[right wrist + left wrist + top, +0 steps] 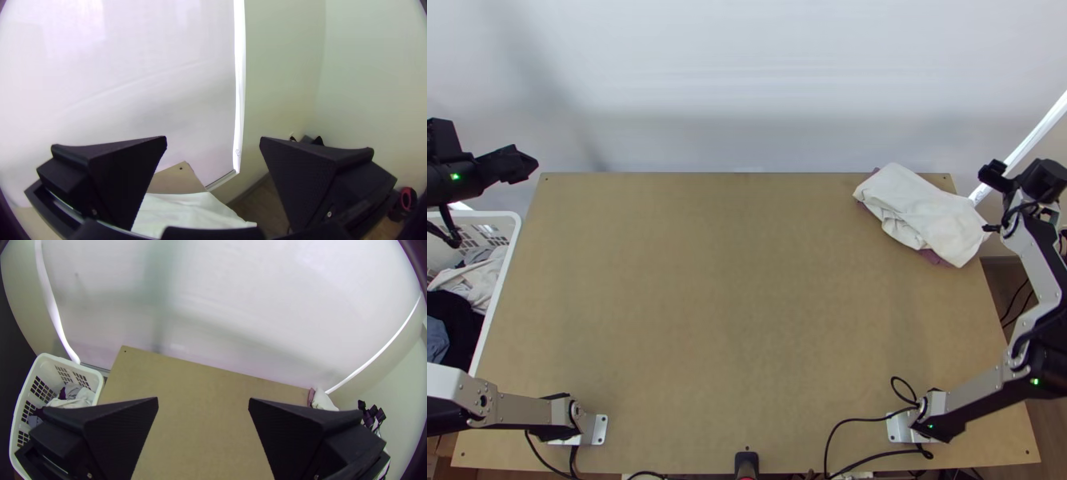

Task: Fold the t-shirt

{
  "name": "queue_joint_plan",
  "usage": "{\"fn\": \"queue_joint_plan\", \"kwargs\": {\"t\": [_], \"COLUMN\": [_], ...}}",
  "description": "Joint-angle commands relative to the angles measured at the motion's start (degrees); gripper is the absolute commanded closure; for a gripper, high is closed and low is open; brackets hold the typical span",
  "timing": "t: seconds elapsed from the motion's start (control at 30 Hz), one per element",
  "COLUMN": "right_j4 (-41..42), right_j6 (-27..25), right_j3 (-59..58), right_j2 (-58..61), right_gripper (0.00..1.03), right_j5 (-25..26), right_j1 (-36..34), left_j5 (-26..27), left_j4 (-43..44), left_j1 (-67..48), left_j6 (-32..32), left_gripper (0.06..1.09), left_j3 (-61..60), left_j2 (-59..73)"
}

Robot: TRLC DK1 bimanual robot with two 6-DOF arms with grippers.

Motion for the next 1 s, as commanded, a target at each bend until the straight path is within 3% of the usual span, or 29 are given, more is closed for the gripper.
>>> {"fn": "queue_joint_plan", "kwargs": {"t": [0.0,0.37,0.53,0.7,0.77,0.97], "right_j4": [-0.1,0.1,-5.8,-11.5,-15.4,-14.8], "right_j6": [-1.3,-5.0,-5.0,-8.6,-8.5,-7.7], "right_j3": [-6.0,-8.0,-5.8,-2.5,-0.3,1.9], "right_j2": [1.6,10.5,-3.7,-19.3,-24.5,-37.1], "right_gripper": [0.04,0.04,0.04,0.04,0.04,0.04], "right_j5": [0.4,0.4,0.1,-0.6,-0.6,-0.6], "right_j1": [1.1,-1.3,0.2,6.1,8.8,14.4], "left_j5": [-0.1,-0.4,-3.5,-8.5,-10.6,-13.9], "left_j4": [0.5,1.6,5.6,12.0,16.7,35.9], "left_j1": [0.5,4.5,5.1,4.9,4.9,5.3], "left_j6": [-1.2,-0.8,-0.8,-1.0,-0.4,1.6], "left_gripper": [0.10,0.10,0.10,0.10,0.10,0.10], "left_j3": [1.2,1.1,0.9,-2.4,-7.3,-29.5], "left_j2": [-2.2,-4.2,-7.3,-12.0,-15.4,-30.2]}}
